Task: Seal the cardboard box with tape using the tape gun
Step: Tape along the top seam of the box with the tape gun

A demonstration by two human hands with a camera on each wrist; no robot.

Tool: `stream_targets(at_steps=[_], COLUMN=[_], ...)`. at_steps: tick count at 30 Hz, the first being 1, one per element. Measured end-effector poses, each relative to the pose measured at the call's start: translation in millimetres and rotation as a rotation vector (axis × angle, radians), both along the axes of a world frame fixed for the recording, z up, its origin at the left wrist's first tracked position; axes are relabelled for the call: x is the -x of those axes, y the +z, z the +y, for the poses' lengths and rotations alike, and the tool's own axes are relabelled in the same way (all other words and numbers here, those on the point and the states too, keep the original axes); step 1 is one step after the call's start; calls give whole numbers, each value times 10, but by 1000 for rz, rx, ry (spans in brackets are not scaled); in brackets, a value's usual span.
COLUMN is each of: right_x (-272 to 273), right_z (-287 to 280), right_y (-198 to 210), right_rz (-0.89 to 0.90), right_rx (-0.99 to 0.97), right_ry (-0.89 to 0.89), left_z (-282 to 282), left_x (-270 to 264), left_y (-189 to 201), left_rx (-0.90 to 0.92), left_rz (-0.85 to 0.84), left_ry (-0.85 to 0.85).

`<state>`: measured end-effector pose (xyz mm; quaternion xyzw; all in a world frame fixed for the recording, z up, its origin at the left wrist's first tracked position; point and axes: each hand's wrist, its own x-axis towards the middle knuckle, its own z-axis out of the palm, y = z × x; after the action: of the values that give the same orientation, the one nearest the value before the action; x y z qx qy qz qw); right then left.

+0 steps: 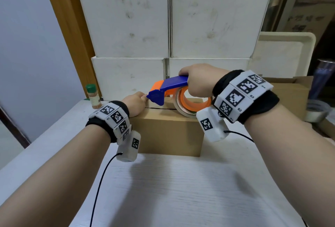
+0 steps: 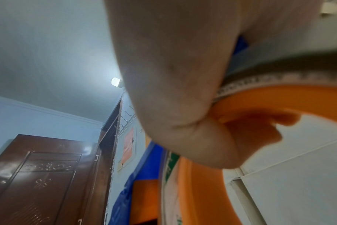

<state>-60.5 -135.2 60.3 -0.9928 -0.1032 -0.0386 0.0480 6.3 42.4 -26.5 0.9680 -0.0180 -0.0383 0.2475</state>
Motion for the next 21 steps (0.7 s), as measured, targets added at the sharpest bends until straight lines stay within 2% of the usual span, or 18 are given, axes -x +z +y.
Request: stream_targets(at_steps=[7,13,21], right_x=[-91,-161,-156], right_z=[165,242,206], right_y=[-37,-54,-80], right_rz=[-17,-24,-41], right_rx=[-77,-92,-131], right_ry=[43,46,45], left_z=[229,193,200], left_x=[-86,-89,-71], left_y=[-3,86,19], left_rx=[-90,-124,178], left_rz=[24,-84,-156], left_ry=[55,62,34])
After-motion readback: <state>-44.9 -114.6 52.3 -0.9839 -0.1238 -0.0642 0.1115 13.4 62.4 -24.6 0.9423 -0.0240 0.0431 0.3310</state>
